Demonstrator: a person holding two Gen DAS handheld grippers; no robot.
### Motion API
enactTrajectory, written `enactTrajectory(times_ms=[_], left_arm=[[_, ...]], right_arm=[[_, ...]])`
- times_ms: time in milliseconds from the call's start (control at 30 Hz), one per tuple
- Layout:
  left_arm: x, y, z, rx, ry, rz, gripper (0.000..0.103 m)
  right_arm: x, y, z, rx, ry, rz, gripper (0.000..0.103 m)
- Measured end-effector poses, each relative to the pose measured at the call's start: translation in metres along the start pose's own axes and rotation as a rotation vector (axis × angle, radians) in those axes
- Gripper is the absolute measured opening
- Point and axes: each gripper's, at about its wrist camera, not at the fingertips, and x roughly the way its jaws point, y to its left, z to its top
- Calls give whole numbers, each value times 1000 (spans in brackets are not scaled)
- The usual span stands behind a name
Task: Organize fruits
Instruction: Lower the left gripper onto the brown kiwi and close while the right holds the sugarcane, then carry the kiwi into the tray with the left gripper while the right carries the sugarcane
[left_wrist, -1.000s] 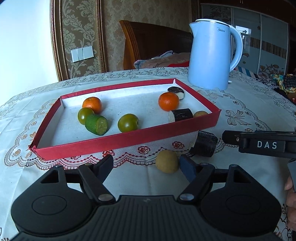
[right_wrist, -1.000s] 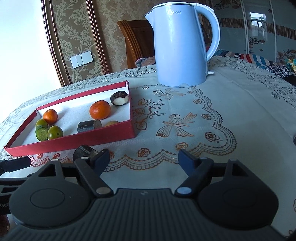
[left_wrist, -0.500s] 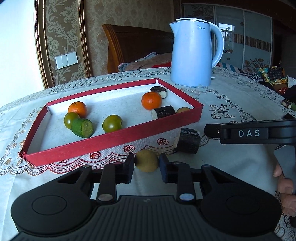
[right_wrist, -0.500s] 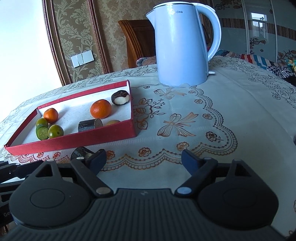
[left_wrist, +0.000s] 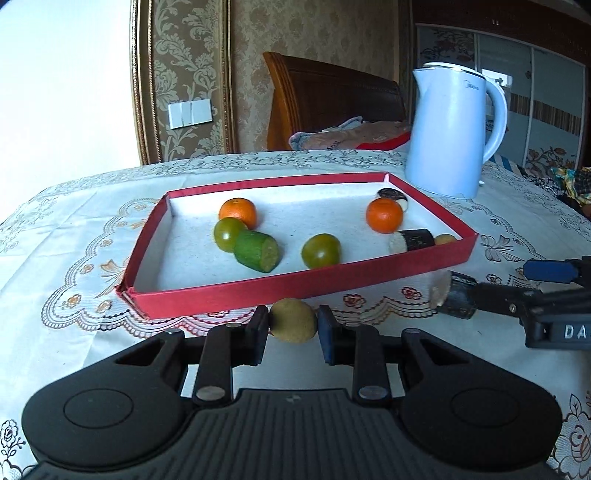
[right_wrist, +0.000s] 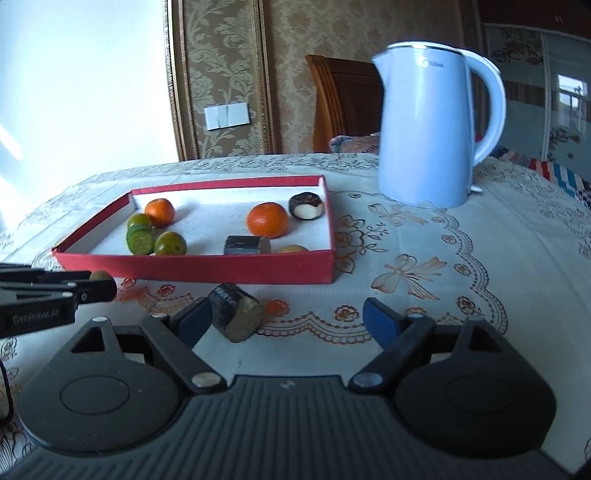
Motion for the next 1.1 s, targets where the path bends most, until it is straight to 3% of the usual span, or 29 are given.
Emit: enactTrajectory(times_ms=[100,400,633,1100], left_arm=[[2,8,1,-41,14,-8,28],[1,6,0,-29,10,-5,28],[4,7,0,-36,24,2,28],[4,9,1,-52,16,68,28]], right_arm=[[3,18,2,-96,12,-7,85],[27,30,10,-168,74,14,67],[35,36,8,-207,108,47,32],[27,36,8,-199,63,6,30]])
